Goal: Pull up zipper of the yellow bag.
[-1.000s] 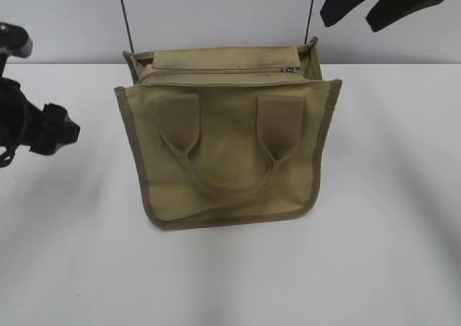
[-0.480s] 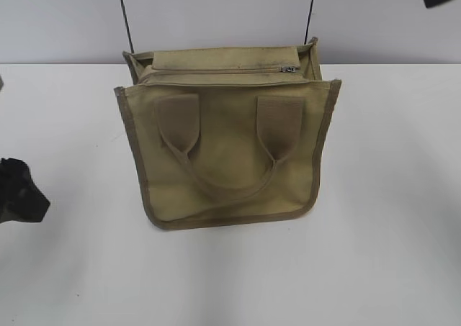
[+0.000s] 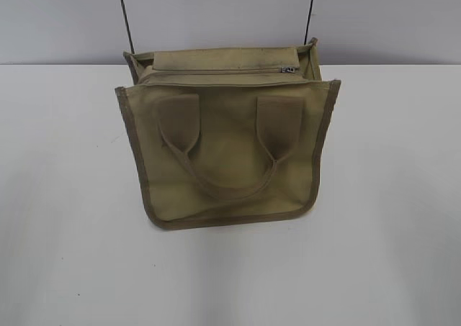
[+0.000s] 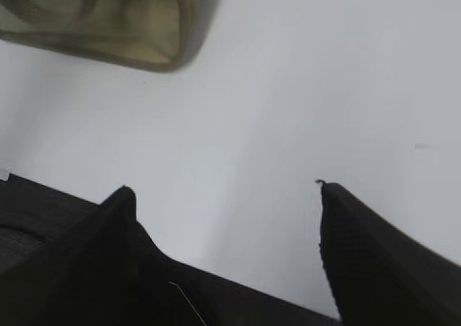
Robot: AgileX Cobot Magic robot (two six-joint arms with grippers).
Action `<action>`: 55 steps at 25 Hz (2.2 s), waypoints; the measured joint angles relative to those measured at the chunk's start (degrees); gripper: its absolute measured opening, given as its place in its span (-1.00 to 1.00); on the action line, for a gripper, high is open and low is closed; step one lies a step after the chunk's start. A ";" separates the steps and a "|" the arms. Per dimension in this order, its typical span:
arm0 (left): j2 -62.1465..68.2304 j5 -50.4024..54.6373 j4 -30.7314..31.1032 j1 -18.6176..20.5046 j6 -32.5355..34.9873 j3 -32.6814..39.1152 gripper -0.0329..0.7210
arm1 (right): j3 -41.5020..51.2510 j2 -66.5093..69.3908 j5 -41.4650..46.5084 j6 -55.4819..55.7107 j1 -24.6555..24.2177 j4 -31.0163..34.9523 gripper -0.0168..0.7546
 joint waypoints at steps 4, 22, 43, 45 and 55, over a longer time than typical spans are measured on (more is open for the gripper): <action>-8.20 -0.51 2.09 0.00 0.00 3.10 0.55 | 6.93 -9.65 1.18 1.37 0.00 -0.54 0.54; -11.61 -1.93 2.16 0.00 0.05 9.80 0.36 | 10.57 -14.06 6.10 2.91 0.00 -2.77 0.54; -31.17 -1.72 2.11 22.69 0.05 9.84 0.36 | 10.57 -33.40 6.16 2.97 -16.30 -1.13 0.54; -32.13 -1.61 2.11 22.75 0.05 9.98 0.36 | 10.57 -33.40 6.16 2.97 -16.30 -0.73 0.54; -32.17 -1.66 2.11 22.50 0.05 10.16 0.36 | 10.57 -33.40 6.16 2.97 -16.30 -0.26 0.54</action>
